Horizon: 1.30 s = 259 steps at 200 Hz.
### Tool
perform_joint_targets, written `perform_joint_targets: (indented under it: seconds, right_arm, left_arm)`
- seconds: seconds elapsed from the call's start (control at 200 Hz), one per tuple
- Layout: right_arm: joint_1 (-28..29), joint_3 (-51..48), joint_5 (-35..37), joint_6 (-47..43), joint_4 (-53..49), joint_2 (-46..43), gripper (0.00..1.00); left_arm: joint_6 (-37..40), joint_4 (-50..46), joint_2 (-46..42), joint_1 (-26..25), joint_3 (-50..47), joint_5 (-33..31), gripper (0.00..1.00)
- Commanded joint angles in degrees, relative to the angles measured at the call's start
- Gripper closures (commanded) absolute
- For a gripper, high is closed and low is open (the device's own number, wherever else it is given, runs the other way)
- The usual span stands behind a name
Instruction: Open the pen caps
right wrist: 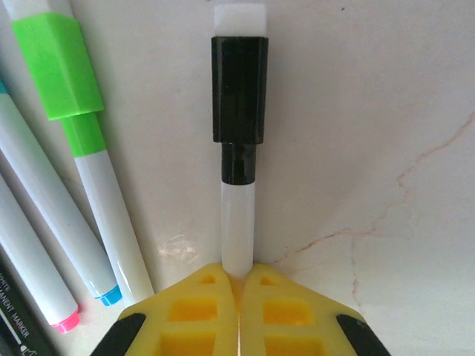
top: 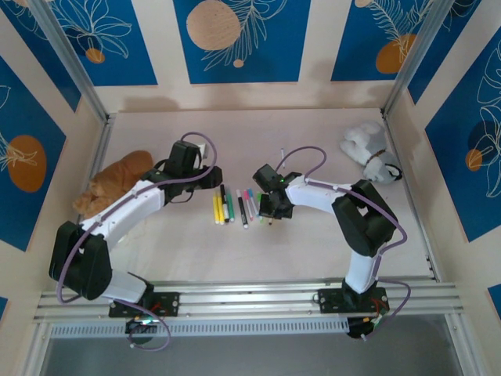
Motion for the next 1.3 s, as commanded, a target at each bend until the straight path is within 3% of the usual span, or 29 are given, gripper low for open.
perform_joint_targets:
  seconds: [0.0,0.195,0.56,0.881,1.291]
  right_arm:
    - [0.4,-1.2,-1.9,-0.5,-2.8,-0.9,1.0]
    - [0.6,-1.8,-4.1,-1.3,-1.5,-4.7,1.0]
    - [2.2,-4.4,-15.2,-5.4,7.3,-15.1,1.0]
    - [2.6,-5.1,-22.6,-9.6,11.7,-17.3,1.0]
    - [2.8,-3.6,-23.3,-10.4,14.4,-18.5,1.0]
  left_arm:
    - [-0.7,1.1,0.9,-1.0,0.2,1.3,0.51]
    - [-0.8,1.1,2.6,-1.6,0.9,1.6,0.51]
    - [-4.1,4.1,6.2,-3.7,2.3,4.3,0.5]
    - [-7.2,7.3,7.8,-4.9,3.8,8.4,0.45]
    - [-8.3,7.6,10.2,-7.6,5.4,9.3,0.45]
